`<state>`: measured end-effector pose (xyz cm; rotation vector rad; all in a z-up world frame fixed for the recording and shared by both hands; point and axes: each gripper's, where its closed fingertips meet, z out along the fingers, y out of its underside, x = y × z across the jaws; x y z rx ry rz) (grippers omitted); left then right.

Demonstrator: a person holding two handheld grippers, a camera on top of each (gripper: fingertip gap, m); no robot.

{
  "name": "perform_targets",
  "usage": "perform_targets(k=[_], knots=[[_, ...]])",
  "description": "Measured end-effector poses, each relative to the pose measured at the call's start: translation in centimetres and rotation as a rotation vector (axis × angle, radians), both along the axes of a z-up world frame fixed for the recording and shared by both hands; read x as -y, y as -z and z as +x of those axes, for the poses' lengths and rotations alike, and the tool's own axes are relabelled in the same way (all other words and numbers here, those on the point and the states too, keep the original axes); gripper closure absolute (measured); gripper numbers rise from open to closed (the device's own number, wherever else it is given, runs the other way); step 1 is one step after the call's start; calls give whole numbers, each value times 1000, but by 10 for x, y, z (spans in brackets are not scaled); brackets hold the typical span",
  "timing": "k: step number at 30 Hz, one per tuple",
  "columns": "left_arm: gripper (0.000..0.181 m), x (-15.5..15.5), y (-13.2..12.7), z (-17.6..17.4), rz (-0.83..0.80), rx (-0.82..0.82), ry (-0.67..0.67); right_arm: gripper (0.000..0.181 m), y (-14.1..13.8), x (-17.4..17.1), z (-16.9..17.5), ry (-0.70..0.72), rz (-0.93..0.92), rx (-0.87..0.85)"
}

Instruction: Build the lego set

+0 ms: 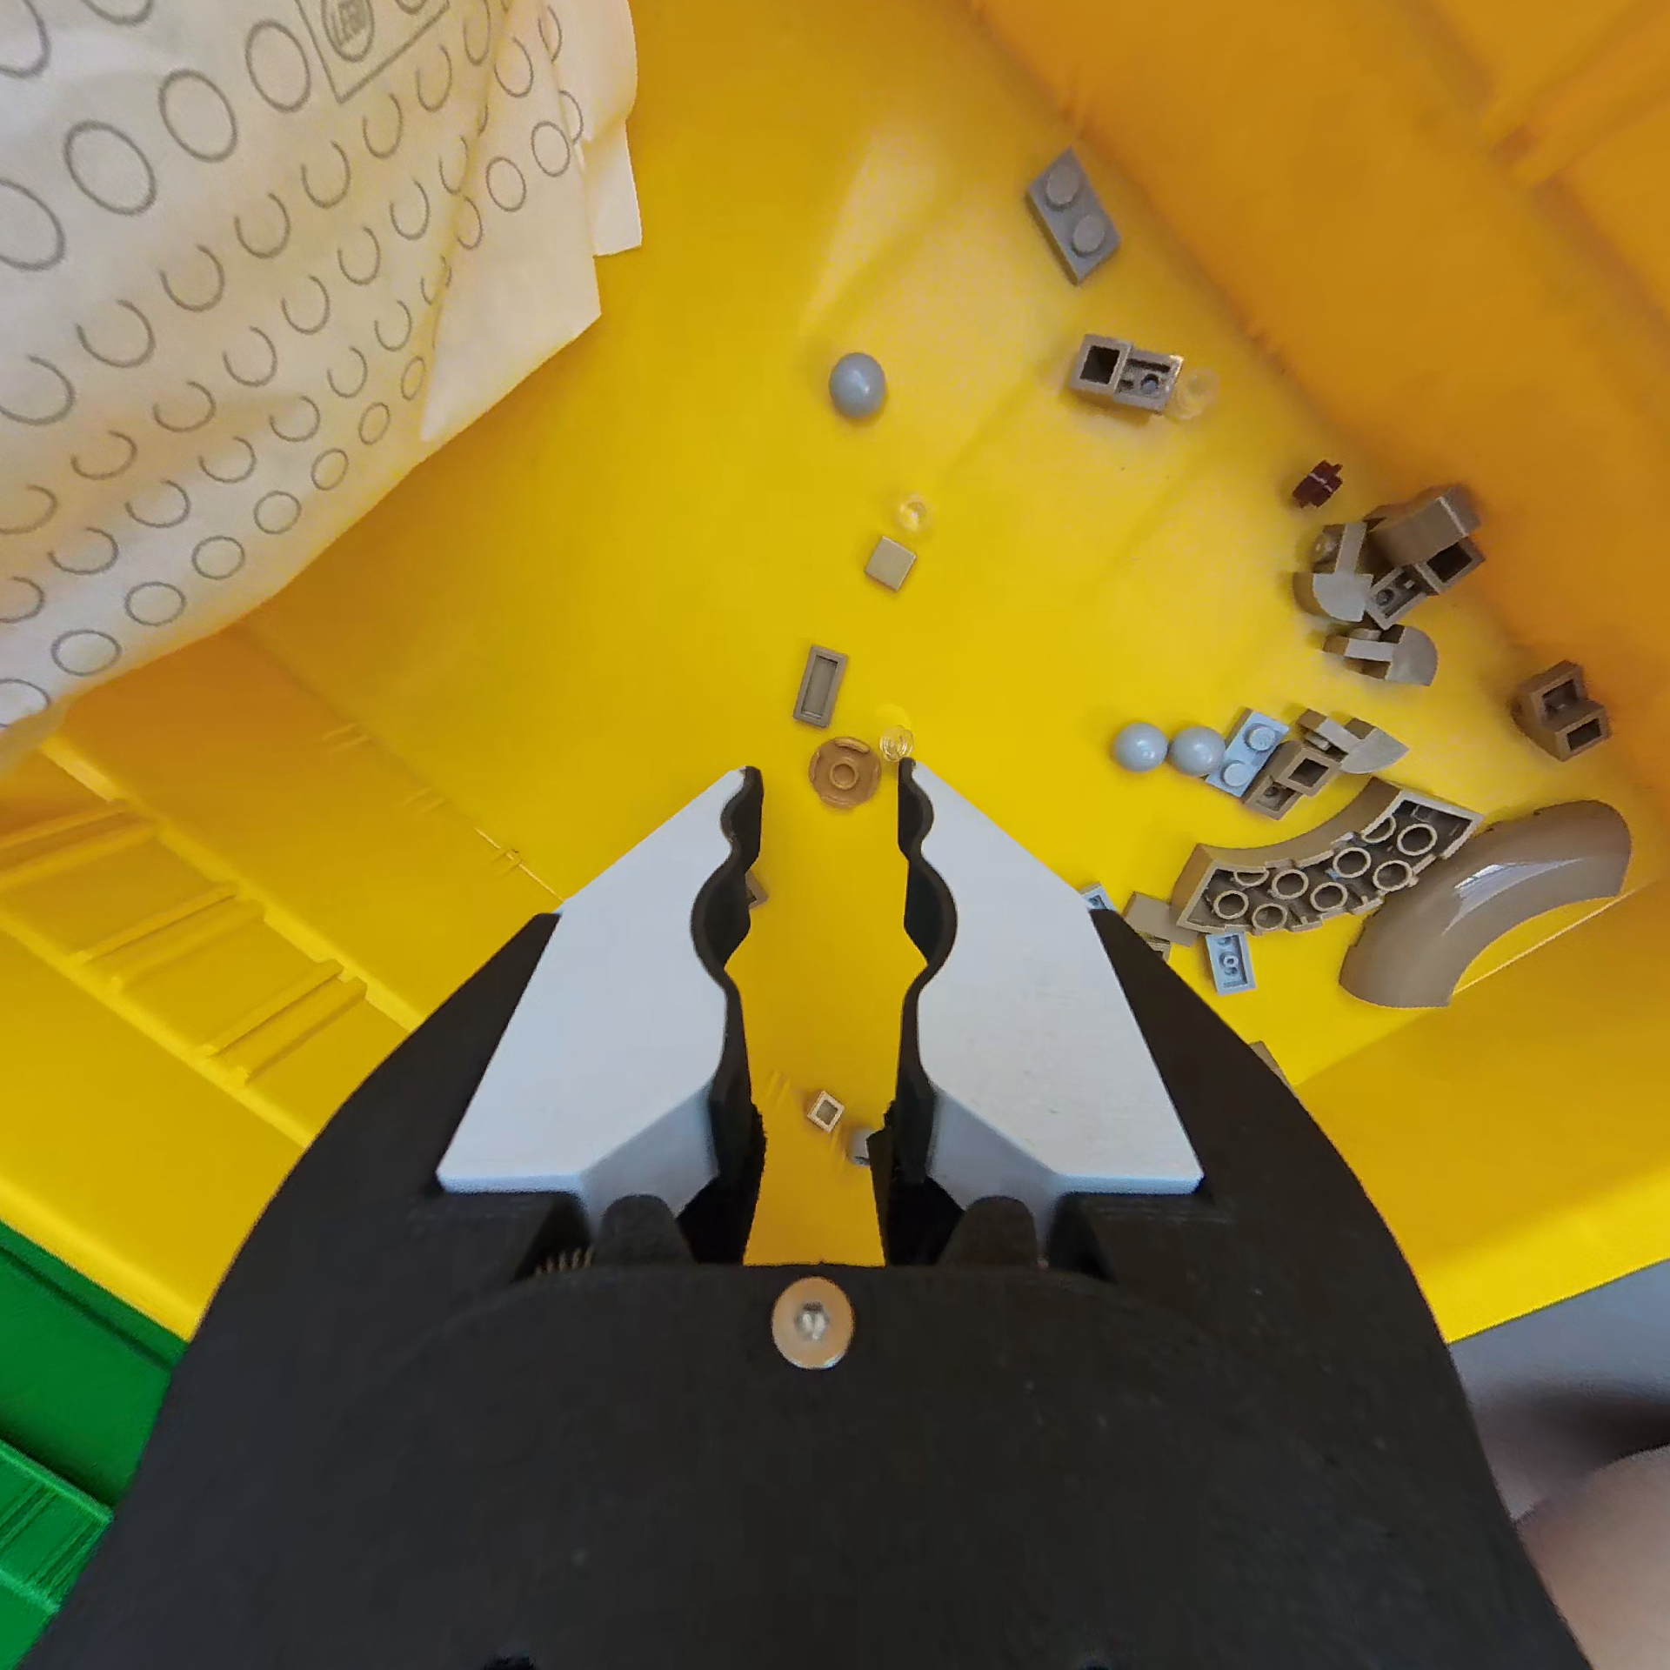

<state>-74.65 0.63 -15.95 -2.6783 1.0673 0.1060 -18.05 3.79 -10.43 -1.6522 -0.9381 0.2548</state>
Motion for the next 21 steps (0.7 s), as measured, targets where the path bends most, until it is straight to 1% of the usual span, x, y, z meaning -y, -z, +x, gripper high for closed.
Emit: perform_targets(k=[9, 12, 15, 21], knots=[[154, 0, 1, 0, -29, 37, -43, 150, 4, 1, -1, -8, -13, 16], [158, 1, 1, 2, -47, 56, -53, 150, 5, 1, -1, -8, -15, 19], [167, 4, 2, 6, -76, 84, -57, 150, 6, 0, -1, -8, -16, 24], [167, 4, 2, 6, -73, 84, -69, 150, 7, 1, -2, -7, -18, 34]])
